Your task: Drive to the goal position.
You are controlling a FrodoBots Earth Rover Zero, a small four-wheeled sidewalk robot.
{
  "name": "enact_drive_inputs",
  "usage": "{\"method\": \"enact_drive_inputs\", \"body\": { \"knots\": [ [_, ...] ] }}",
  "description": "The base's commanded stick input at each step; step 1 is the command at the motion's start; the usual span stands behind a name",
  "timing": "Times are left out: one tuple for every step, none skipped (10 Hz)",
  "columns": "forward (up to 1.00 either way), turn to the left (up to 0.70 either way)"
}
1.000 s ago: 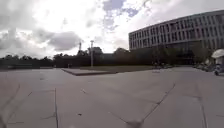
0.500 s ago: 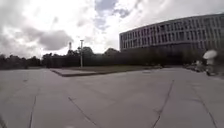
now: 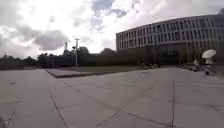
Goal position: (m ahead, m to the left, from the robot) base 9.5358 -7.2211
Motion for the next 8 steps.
{"method": "enact_drive_inputs", "body": {
  "knots": [
    [0.70, 0.00],
    [0.70, 0.00],
    [0.70, 0.00],
    [0.70, 0.00],
    [0.70, 0.00],
    [0.70, 0.00],
    [0.70, 0.00],
    [0.70, 0.00]
  ]
}}
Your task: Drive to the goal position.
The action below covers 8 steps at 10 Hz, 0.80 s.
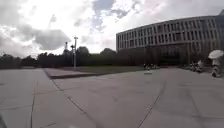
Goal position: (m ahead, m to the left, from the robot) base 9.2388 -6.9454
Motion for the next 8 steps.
{"method": "enact_drive_inputs", "body": {
  "knots": [
    [0.70, 0.00],
    [0.70, 0.00],
    [0.70, -0.14],
    [0.70, -0.35],
    [0.70, -0.35],
    [0.70, -0.35],
    [0.70, -0.35],
    [0.70, -0.35]
  ]
}}
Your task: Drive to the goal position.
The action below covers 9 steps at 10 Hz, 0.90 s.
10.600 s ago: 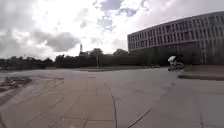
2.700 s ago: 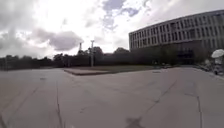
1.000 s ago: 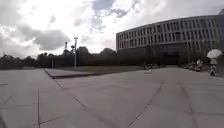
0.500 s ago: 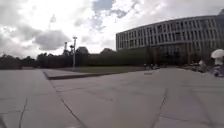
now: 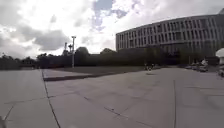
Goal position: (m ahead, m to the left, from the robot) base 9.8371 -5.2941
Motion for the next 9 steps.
{"method": "enact_drive_inputs", "body": {
  "knots": [
    [0.70, -0.35],
    [0.70, -0.35],
    [0.70, -0.35],
    [0.70, -0.35],
    [0.70, -0.35],
    [0.70, -0.35],
    [0.70, -0.35],
    [0.70, -0.35],
    [0.70, -0.35]
  ]
}}
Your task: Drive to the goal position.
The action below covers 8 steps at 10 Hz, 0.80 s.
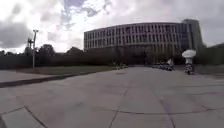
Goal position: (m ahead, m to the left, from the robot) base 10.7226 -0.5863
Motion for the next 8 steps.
{"method": "enact_drive_inputs", "body": {
  "knots": [
    [0.70, -0.21],
    [0.70, 0.00],
    [0.70, 0.00],
    [0.70, 0.00],
    [0.70, 0.00],
    [0.70, 0.00],
    [0.70, 0.00],
    [0.70, 0.00]
  ]
}}
